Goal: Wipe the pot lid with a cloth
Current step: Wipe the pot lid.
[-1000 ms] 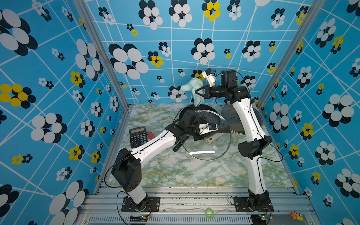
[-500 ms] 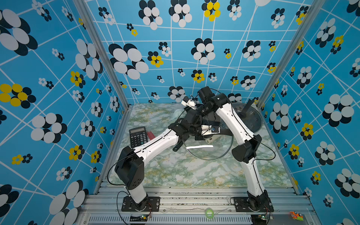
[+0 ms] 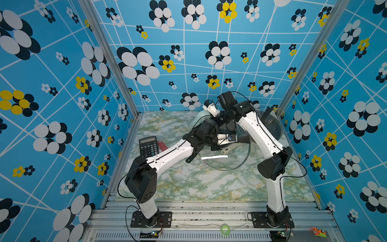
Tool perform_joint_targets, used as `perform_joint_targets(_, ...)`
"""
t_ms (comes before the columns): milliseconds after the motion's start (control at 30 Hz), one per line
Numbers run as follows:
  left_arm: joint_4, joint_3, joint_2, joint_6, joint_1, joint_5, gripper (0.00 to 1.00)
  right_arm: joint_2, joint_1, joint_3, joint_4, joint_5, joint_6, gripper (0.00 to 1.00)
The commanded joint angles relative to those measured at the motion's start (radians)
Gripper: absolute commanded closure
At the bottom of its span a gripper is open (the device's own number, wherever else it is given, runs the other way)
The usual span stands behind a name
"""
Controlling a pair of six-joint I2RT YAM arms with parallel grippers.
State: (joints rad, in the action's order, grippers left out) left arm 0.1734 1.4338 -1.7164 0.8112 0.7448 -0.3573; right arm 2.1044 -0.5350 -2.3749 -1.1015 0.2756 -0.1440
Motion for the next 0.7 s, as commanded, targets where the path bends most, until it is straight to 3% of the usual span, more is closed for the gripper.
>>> perform_joint_targets(0, -0.226, 0.011, 0.115, -0.046, -0.038, 0.056, 1.0, -0.036, 0.051, 0.06, 0.021, -0.173, 0.033, 1.0)
perform_joint_targets(667, -0.353, -0.037, 0.19, -0.158, -0.146, 0.124, 1.0, -0.118, 0.247, 0.251, 0.164, -0.195, 0.164, 1.0)
